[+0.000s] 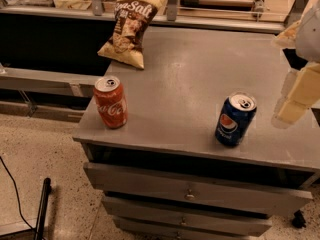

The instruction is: Knock pepsi can over

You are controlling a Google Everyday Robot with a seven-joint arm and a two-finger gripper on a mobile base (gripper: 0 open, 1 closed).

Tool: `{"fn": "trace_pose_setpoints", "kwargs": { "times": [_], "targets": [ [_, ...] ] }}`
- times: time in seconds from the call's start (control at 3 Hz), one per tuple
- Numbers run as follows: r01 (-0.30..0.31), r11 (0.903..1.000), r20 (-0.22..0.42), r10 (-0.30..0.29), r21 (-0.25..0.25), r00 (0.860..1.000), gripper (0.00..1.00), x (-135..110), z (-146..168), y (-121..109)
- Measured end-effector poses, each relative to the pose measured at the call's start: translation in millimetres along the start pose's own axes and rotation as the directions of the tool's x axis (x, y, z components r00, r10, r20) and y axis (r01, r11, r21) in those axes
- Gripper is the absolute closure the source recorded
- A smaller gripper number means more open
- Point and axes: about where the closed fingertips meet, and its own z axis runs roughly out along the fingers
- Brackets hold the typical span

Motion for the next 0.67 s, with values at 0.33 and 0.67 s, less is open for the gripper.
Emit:
{"fn": "trace_pose_setpoints", "kwargs": {
  "times": [0.33, 0.67],
  "targets": [
    [-0.118, 0.9916, 0.223, 0.127, -0.053, 0.967, 0.0, 47.2, 31.1, -16.9],
    [-0.205, 0.9736, 0.409, 0.228, -0.101, 0.883, 0.0, 69.1, 45.6, -19.6]
  ]
}}
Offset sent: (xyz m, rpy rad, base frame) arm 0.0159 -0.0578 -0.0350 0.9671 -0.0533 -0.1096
